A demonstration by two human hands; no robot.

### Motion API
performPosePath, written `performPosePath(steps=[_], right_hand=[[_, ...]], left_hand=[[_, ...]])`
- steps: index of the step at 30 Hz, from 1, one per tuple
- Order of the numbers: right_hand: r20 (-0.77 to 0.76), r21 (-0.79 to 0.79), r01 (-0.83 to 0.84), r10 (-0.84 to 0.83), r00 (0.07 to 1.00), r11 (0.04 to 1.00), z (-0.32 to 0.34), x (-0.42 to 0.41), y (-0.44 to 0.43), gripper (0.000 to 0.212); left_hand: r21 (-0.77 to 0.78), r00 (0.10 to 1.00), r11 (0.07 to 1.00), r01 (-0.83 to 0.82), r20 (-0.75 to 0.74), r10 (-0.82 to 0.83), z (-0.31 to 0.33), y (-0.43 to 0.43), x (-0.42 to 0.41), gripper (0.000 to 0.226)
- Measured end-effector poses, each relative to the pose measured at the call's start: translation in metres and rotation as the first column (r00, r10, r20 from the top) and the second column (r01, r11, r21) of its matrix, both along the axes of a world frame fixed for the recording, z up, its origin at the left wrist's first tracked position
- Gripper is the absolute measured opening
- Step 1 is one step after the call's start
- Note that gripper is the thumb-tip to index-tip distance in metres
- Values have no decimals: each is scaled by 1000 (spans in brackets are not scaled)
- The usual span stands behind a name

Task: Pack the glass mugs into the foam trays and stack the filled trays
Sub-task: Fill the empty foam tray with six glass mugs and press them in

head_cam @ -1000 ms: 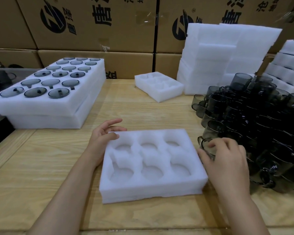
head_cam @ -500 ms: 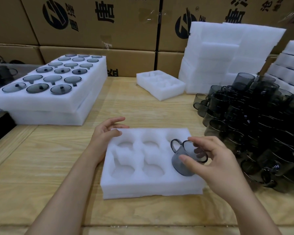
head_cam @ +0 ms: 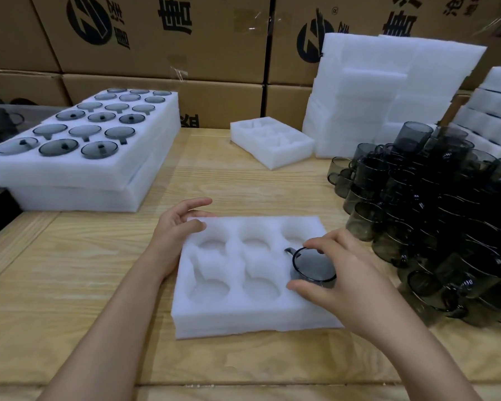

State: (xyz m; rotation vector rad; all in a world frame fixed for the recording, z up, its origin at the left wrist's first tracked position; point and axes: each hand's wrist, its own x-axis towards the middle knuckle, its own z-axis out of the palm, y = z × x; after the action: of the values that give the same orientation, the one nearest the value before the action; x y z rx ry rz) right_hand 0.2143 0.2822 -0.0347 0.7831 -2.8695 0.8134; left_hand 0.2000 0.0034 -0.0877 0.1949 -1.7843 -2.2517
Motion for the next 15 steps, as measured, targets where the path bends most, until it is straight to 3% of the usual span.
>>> performPosePath(steps=[4, 6, 10, 13, 15], right_hand=[[104, -81, 0, 8, 995, 997, 14, -10, -9, 94], [101, -50, -48, 53, 994, 998, 14, -19, -23, 98], [130, 256, -164, 134, 982, 953, 2, -27, -39, 78], [103, 330, -149, 121, 987, 932, -12, -24, -37, 63], [62, 357, -131, 116, 991, 925, -17, -23, -38, 65]], left_hand=[[-8, 1000, 1000, -1, -1, 1, -1, 0, 0, 47], [-11, 1000, 1000, -1, -1, 1, -1, 0, 0, 46], [-3, 1000, 1000, 8, 3, -8, -1, 0, 0, 46], [3, 1000, 1000, 5, 2, -5, -2, 1, 0, 45], [7, 1000, 1000, 7, 7, -7, -2, 1, -1, 46]])
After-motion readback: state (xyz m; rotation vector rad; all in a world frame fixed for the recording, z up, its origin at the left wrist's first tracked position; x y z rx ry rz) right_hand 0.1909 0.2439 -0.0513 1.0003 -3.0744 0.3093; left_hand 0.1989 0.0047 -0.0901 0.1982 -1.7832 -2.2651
